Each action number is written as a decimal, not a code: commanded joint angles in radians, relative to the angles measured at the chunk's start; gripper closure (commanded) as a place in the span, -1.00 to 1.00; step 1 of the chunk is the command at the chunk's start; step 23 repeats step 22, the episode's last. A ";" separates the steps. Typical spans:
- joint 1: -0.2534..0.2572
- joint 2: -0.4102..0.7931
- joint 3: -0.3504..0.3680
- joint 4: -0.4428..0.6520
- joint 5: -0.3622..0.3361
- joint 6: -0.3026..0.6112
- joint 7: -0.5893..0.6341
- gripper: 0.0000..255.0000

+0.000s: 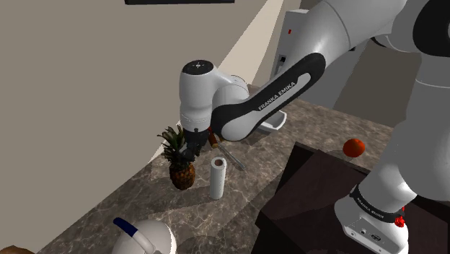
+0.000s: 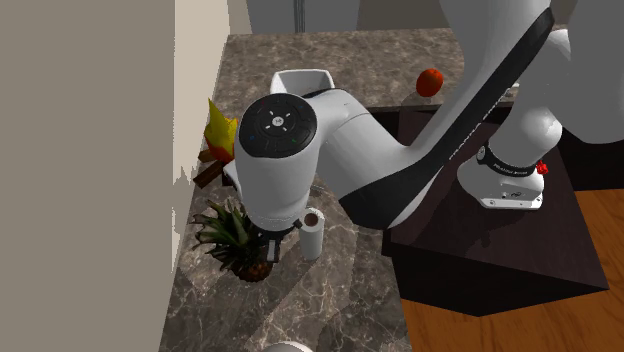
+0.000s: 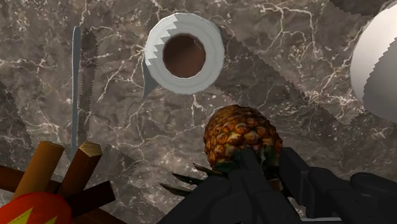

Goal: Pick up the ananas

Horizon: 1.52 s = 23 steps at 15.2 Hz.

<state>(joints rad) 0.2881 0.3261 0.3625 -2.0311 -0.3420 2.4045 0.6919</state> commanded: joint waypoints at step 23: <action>-0.022 -0.115 0.033 0.062 0.091 -0.162 -0.076 1.00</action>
